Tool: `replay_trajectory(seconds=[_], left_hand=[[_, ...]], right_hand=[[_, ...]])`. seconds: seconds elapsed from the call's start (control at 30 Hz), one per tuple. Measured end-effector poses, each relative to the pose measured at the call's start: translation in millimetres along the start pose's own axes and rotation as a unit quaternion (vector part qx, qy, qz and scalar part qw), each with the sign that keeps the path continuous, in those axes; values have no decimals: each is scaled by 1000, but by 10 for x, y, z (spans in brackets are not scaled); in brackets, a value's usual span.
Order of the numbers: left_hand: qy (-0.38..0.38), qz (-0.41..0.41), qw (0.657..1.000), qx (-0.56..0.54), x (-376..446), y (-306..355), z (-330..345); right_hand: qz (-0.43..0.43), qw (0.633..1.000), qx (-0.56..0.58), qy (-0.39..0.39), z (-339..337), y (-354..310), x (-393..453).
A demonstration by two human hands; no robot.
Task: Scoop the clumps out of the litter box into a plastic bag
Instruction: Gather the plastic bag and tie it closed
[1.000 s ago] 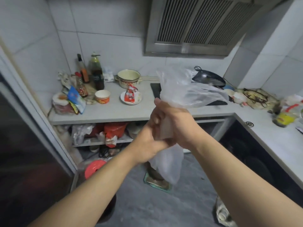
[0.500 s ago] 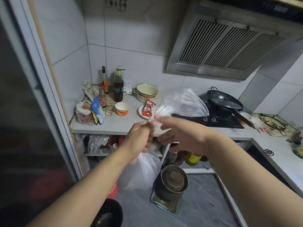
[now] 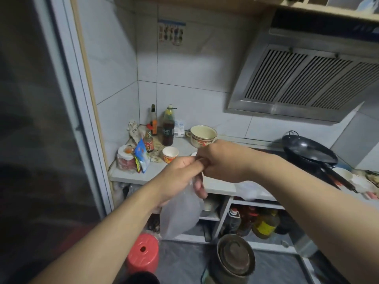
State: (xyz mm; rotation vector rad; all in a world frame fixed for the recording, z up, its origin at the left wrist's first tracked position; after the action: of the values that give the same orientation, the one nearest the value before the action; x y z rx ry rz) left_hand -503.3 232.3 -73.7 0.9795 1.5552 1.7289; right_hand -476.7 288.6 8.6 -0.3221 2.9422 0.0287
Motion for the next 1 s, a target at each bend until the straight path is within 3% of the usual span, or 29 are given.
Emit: replay_trajectory(seconds=[0.2,0.33,0.47,0.67,0.93,1.0], left_hand=[[-35,-6,997,-74,-12,12,111],[-27,-33,999,-23,5,71,85],[-3,-6,1000,27,50,210,64],[89,-6,996,-32,191,231,-92],[-31,-21,995,-90,206,315,98],[-31,6,996,-83,223,401,181]], right_hand=[[-26,996,67,-43,-215,125,-44],[-30,992,95,-79,-375,241,-130],[-22,987,125,-94,-505,398,-191],[-26,999,26,-14,-719,518,-216],[-154,984,3,94,-955,297,-345],[-167,979,11,116,-956,257,-339]])
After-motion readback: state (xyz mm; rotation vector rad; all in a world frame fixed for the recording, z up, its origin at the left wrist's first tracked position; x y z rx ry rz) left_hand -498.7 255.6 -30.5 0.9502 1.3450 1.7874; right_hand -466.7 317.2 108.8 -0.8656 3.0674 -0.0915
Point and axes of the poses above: each hand's wrist, its own x-axis towards the middle knuckle, its own z-axis out of the palm, y = z × x, the point moved 9 cm from there along x, towards the middle knuckle, and after that the axes turned 8 degrees about -y, right-handed, at the moved point
